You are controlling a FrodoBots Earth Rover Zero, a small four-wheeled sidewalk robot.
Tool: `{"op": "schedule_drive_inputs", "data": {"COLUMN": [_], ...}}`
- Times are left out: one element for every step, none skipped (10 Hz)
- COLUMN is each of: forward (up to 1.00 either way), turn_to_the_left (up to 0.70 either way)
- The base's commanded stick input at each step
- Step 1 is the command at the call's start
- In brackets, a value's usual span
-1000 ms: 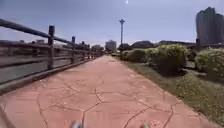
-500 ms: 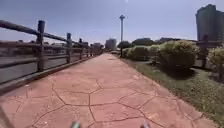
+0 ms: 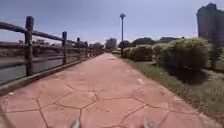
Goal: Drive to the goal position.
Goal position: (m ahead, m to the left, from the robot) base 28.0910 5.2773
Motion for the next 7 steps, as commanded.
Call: {"op": "schedule_drive_inputs", "data": {"forward": [0.85, 0.85, 0.85, 0.85, 0.85, 0.85, 0.85], "turn_to_the_left": [0.0, 0.0, 0.0, 0.0, 0.0, 0.0, 0.0]}}
